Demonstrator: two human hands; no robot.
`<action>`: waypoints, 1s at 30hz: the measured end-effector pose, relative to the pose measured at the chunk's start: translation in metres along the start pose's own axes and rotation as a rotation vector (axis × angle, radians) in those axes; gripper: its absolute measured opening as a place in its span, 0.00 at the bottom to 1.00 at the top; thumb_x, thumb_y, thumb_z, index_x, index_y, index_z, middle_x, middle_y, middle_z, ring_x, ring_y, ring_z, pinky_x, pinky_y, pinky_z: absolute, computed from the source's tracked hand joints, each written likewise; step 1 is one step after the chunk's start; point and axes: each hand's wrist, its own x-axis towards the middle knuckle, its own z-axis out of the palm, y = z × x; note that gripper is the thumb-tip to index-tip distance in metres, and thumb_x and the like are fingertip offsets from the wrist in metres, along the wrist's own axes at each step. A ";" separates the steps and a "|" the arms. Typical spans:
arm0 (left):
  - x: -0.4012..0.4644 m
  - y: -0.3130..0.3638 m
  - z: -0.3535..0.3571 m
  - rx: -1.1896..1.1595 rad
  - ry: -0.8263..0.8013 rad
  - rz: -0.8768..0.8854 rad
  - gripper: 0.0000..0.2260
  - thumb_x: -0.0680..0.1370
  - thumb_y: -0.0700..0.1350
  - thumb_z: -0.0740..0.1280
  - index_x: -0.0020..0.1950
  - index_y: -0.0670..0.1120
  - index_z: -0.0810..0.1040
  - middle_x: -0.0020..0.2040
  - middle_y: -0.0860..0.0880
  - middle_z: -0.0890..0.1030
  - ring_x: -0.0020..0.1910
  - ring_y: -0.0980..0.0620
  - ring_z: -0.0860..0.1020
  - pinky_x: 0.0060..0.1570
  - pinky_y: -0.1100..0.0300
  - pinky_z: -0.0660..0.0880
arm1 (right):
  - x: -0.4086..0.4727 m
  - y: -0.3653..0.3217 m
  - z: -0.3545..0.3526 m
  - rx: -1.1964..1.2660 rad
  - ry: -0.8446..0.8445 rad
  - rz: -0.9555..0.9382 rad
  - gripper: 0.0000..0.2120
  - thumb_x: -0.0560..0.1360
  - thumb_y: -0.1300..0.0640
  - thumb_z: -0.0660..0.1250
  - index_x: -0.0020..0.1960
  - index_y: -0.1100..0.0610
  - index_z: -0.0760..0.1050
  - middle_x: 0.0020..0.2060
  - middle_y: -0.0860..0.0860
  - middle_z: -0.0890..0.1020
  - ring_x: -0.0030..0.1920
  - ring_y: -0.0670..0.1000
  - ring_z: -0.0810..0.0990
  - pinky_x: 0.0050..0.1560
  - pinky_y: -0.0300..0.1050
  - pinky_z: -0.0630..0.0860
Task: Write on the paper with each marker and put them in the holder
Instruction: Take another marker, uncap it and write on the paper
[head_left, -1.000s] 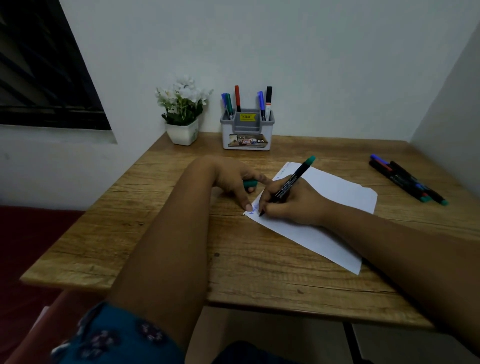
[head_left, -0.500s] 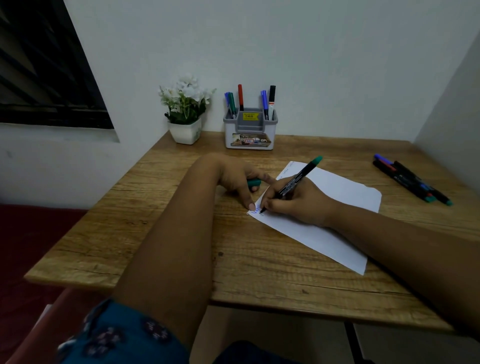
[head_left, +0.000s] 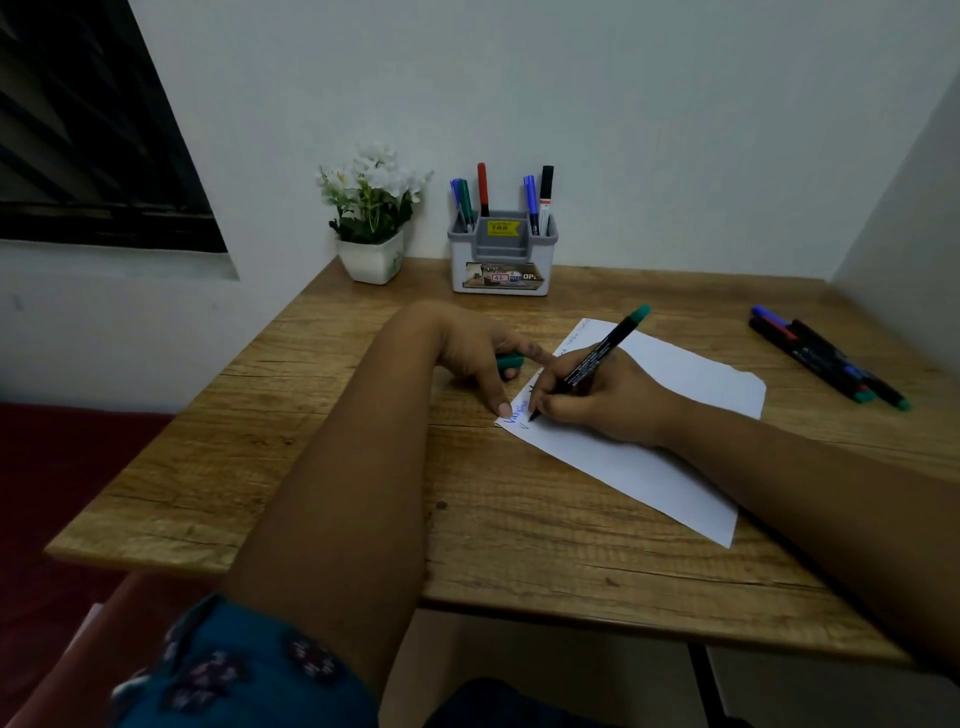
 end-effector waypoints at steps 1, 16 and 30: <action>0.000 0.000 0.000 0.001 0.004 -0.003 0.36 0.70 0.45 0.76 0.72 0.62 0.64 0.43 0.57 0.70 0.43 0.58 0.70 0.44 0.60 0.67 | 0.000 0.000 0.000 -0.004 -0.003 -0.005 0.06 0.72 0.65 0.72 0.41 0.55 0.83 0.39 0.51 0.86 0.44 0.47 0.82 0.48 0.37 0.77; 0.002 -0.001 0.000 -0.005 -0.009 -0.008 0.36 0.69 0.46 0.77 0.72 0.62 0.65 0.46 0.58 0.70 0.47 0.57 0.70 0.48 0.59 0.67 | 0.002 0.001 -0.001 -0.010 0.012 0.023 0.04 0.71 0.63 0.72 0.42 0.56 0.84 0.40 0.53 0.85 0.46 0.54 0.82 0.52 0.51 0.78; 0.002 0.000 0.001 0.012 0.006 -0.027 0.36 0.68 0.48 0.77 0.72 0.64 0.65 0.57 0.47 0.73 0.56 0.47 0.71 0.51 0.57 0.67 | 0.001 0.000 -0.003 -0.058 0.010 0.011 0.05 0.71 0.63 0.73 0.40 0.54 0.83 0.39 0.52 0.85 0.45 0.52 0.82 0.51 0.53 0.78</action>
